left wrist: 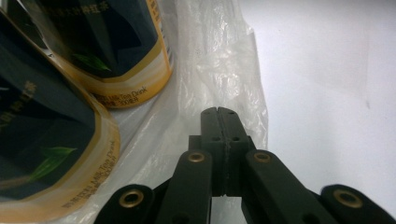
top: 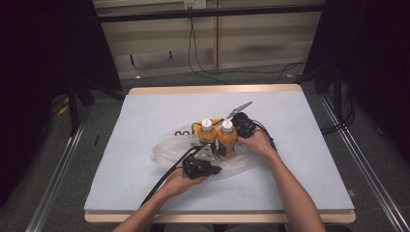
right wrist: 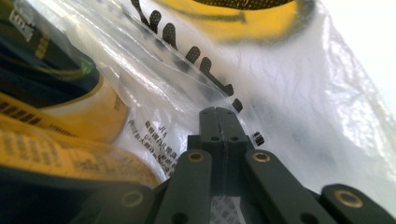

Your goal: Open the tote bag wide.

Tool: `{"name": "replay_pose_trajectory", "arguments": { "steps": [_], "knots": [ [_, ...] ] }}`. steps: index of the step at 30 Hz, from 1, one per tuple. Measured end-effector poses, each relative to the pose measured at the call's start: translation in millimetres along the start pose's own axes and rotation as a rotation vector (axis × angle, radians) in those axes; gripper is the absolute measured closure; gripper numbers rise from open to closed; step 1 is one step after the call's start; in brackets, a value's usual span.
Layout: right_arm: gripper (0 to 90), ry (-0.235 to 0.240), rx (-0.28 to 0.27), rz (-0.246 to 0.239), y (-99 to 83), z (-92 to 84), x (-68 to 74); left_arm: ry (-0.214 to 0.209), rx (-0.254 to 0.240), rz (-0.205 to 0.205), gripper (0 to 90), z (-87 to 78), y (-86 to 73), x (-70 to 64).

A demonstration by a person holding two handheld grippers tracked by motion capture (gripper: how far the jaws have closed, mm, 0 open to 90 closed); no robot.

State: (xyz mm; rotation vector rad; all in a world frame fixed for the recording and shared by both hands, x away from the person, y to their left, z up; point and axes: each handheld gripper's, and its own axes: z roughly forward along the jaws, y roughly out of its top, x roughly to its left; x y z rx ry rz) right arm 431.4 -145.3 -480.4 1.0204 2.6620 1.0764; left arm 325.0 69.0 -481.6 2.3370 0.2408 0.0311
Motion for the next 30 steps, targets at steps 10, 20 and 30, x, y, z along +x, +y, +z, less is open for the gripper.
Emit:
{"name": "replay_pose_trajectory", "arguments": {
  "steps": [10,20,30],
  "knots": [
    [90.0,-0.026,-0.016,0.021,6.4,6.0,-6.1,-0.022,-0.006,0.007,90.0,0.9,0.2,-5.5],
    [90.0,-0.076,-0.002,0.032,19.2,13.8,-11.6,-0.049,0.000,0.020,90.0,0.8,0.5,-10.4],
    [90.0,-0.083,-0.010,0.067,23.6,17.9,-16.2,-0.062,-0.009,0.020,90.0,1.6,0.4,-12.3]
  ]
}}
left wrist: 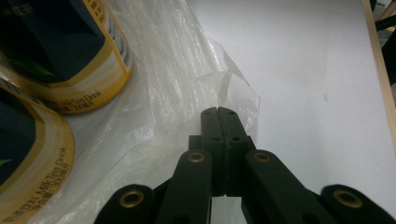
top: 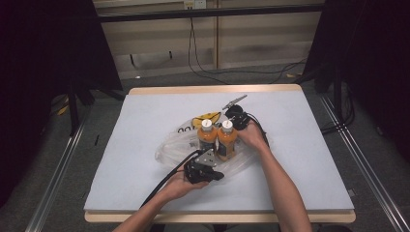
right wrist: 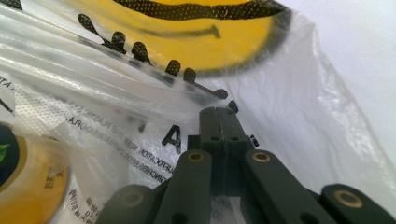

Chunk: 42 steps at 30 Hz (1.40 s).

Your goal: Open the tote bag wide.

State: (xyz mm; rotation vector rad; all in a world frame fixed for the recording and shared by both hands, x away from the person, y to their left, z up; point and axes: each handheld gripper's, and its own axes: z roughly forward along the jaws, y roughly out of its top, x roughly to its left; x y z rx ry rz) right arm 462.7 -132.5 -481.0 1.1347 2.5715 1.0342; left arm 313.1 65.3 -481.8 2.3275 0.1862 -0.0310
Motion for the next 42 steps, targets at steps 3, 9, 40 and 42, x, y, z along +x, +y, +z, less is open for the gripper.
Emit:
{"name": "replay_pose_trajectory", "arguments": {
  "steps": [3,9,40,42],
  "knots": [
    [90.0,0.000,-0.009,0.004,0.9,1.3,-1.2,0.002,0.005,0.001,90.0,-0.5,0.6,-0.5],
    [90.0,-0.006,-0.009,0.005,0.1,0.8,-0.2,0.012,-0.057,-0.042,90.0,-10.4,6.9,6.8],
    [90.0,0.157,0.045,-0.007,3.9,3.6,3.1,0.115,-0.019,-0.058,90.0,1.0,1.2,14.1],
    [90.0,0.148,0.029,-0.001,4.1,5.1,2.3,0.095,-0.015,-0.058,90.0,1.6,1.5,12.5]
  ]
}}
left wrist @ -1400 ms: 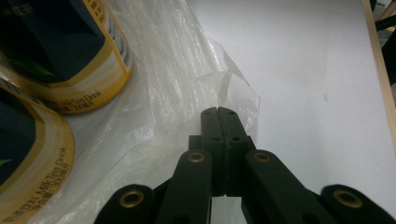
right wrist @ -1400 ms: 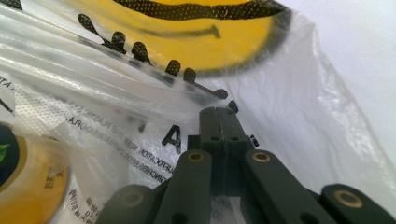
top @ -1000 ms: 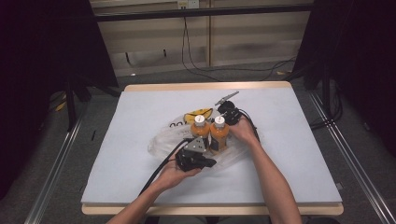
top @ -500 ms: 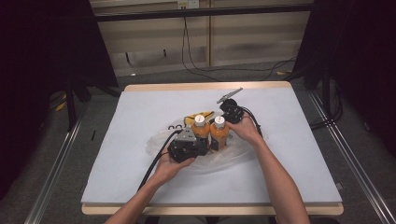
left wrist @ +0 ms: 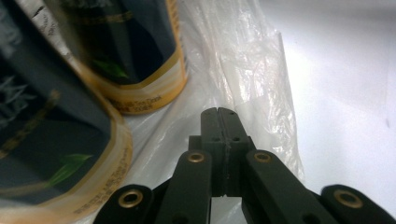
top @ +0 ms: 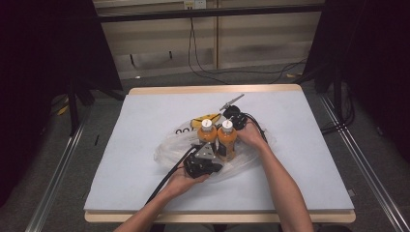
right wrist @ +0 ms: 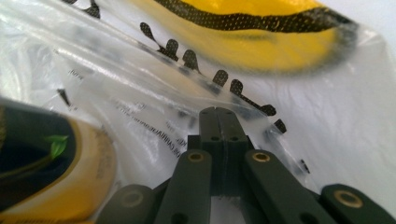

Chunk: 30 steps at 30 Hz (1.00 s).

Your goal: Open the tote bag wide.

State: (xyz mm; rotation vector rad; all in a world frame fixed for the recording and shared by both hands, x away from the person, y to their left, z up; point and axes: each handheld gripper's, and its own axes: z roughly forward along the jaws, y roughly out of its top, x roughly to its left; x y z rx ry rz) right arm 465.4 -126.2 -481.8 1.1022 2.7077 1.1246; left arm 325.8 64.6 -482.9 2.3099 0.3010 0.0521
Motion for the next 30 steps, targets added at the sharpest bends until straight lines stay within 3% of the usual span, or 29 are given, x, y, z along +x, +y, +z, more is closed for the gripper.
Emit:
{"name": "replay_pose_trajectory", "arguments": {
  "steps": [8,15,18,19,26,27,28,30],
  "knots": [
    [90.0,-0.061,-0.017,0.007,12.4,10.2,0.2,-0.051,-0.002,0.027,90.0,3.5,2.4,-10.9],
    [90.0,-0.067,-0.048,0.019,17.3,17.5,-1.1,-0.099,0.002,0.069,90.0,7.9,6.9,-22.4],
    [90.0,-0.080,-0.050,0.010,19.5,19.3,-1.0,-0.105,0.000,0.067,90.0,8.3,7.1,-24.1],
    [90.0,-0.088,-0.049,0.008,20.2,19.7,-1.0,-0.104,0.023,0.073,90.0,6.9,8.0,-24.7],
    [90.0,-0.132,-0.068,0.017,27.7,26.2,-3.1,-0.130,0.009,0.090,90.0,8.1,7.7,-30.1],
    [90.0,-0.138,-0.068,0.021,28.6,27.0,-3.3,-0.123,0.039,0.099,90.0,6.2,8.7,-30.8],
    [90.0,-0.144,-0.066,0.026,29.2,27.1,-3.5,-0.138,0.009,0.097,90.0,8.0,7.6,-31.4],
    [90.0,-0.149,-0.079,0.033,29.4,28.2,-4.8,-0.145,0.008,0.094,90.0,8.0,7.4,-32.3]
  ]
}}
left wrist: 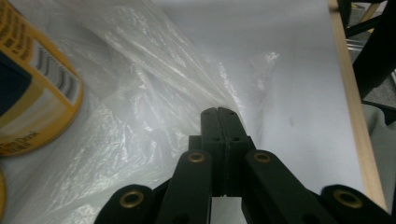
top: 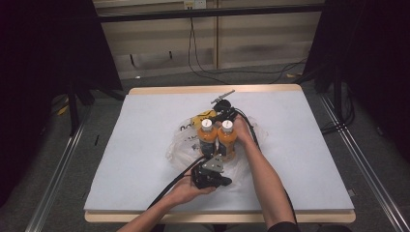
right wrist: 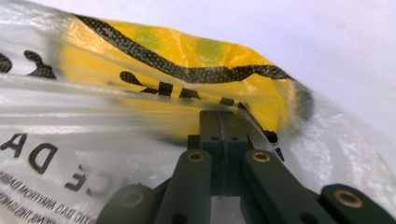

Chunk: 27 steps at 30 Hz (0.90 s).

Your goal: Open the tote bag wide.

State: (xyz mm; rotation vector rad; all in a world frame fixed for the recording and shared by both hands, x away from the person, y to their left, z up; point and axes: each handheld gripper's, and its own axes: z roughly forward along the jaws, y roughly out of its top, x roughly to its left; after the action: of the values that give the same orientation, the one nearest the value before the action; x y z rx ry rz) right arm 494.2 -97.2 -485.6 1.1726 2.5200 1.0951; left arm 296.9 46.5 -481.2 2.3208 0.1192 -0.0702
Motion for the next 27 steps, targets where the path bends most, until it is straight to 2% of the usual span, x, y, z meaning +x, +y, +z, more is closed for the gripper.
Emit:
{"name": "replay_pose_trajectory", "arguments": {
  "steps": [4,14,16,17,18,22,24,25,27],
  "knots": [
    [90.0,-0.006,-0.011,0.003,0.0,0.9,-1.7,-0.005,0.017,0.007,90.0,-0.8,1.0,-1.1],
    [90.0,-0.044,-0.017,0.011,1.9,1.7,-6.9,-0.036,0.012,-0.008,90.0,-1.7,0.3,-0.2],
    [90.0,-0.054,-0.018,0.019,2.2,1.2,-8.0,-0.028,0.016,-0.012,90.0,-3.0,0.3,0.0],
    [90.0,-0.054,-0.018,0.026,2.0,0.8,-8.6,-0.027,0.001,-0.018,90.0,-3.4,0.1,0.6],
    [90.0,-0.053,-0.021,0.032,1.2,0.1,-8.9,-0.029,0.019,-0.018,90.0,-6.4,0.9,2.1],
    [90.0,-0.034,-0.036,0.041,-2.8,-6.9,-9.5,-0.020,-0.027,-0.049,90.0,-12.5,0.5,7.0],
    [90.0,-0.003,-0.075,0.056,-4.3,-15.5,-9.7,-0.015,-0.050,-0.068,89.4,-16.8,0.4,11.1],
    [90.0,-0.002,-0.087,0.058,-4.5,-19.3,-8.4,-0.011,-0.054,-0.064,88.8,-18.4,0.5,13.3],
    [90.0,0.001,-0.090,0.041,-4.4,-25.6,-7.2,0.000,-0.065,-0.080,87.8,-21.2,0.4,16.1]
  ]
}}
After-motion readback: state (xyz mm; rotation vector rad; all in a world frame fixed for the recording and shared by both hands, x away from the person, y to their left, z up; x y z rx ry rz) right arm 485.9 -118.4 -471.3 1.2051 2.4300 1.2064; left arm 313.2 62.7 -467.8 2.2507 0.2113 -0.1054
